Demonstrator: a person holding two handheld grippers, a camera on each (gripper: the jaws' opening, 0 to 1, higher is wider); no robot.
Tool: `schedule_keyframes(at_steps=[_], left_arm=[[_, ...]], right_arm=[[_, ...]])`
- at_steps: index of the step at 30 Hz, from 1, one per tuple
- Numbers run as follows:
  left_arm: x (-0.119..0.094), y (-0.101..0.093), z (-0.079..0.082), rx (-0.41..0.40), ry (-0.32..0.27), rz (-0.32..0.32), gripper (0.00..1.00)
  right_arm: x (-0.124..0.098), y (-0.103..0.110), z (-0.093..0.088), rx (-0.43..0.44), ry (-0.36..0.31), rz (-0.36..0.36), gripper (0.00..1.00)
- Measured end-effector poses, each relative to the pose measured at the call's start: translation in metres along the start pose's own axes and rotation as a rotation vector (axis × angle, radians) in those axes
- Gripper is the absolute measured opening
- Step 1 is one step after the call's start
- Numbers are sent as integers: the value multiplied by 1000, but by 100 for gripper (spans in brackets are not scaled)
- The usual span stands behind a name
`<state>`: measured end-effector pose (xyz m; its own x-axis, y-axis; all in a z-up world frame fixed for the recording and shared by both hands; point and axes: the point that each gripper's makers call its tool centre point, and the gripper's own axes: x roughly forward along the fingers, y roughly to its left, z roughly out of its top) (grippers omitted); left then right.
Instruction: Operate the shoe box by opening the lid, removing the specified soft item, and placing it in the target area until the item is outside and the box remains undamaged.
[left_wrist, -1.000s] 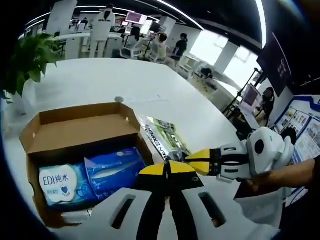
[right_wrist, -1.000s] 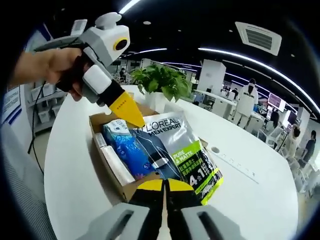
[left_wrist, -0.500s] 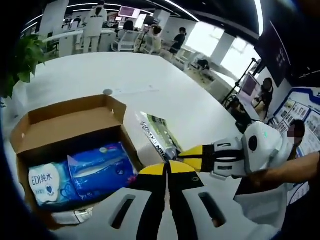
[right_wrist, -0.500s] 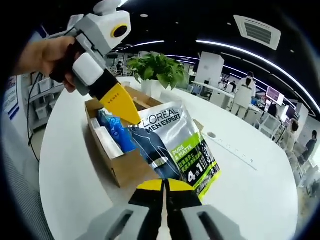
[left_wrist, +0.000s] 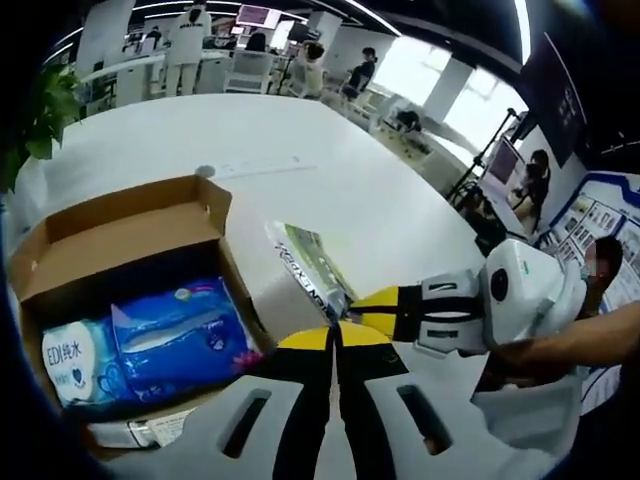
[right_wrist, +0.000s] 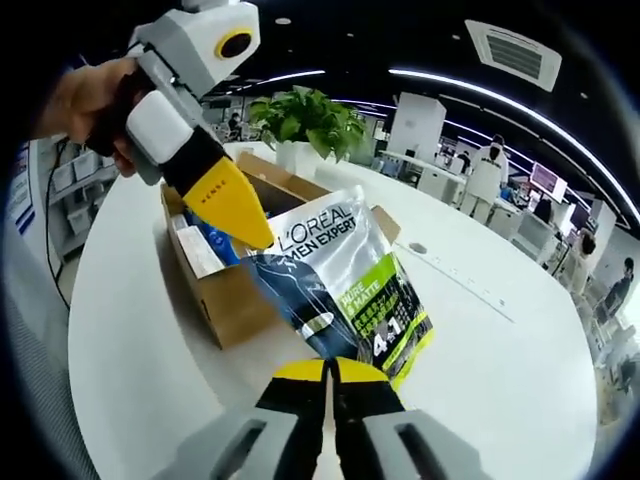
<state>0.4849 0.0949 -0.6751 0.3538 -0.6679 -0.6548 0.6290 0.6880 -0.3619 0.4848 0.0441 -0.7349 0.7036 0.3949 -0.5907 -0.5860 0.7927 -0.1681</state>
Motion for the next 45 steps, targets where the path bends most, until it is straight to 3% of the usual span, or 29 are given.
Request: schedule_keyframes(at_steps=[22,28,36,41,45], left_arm=[[23,7,-10,-25,49,29,0],[24,9,-11,-35,54,36,0],[25,11,-12,-29,61,47,0],[26,13,-12,-28,62,54,0],[26,15,-11,1,58,68,0]], right_arm=[[8,-3,-21,12,16,0,0],[8,5,-7,-54,-39,5,3],[11,16,13,-62,-105,29,8],[15,21,21,-84,-117,43,3],[16,20,21,-31,-116,41,0]])
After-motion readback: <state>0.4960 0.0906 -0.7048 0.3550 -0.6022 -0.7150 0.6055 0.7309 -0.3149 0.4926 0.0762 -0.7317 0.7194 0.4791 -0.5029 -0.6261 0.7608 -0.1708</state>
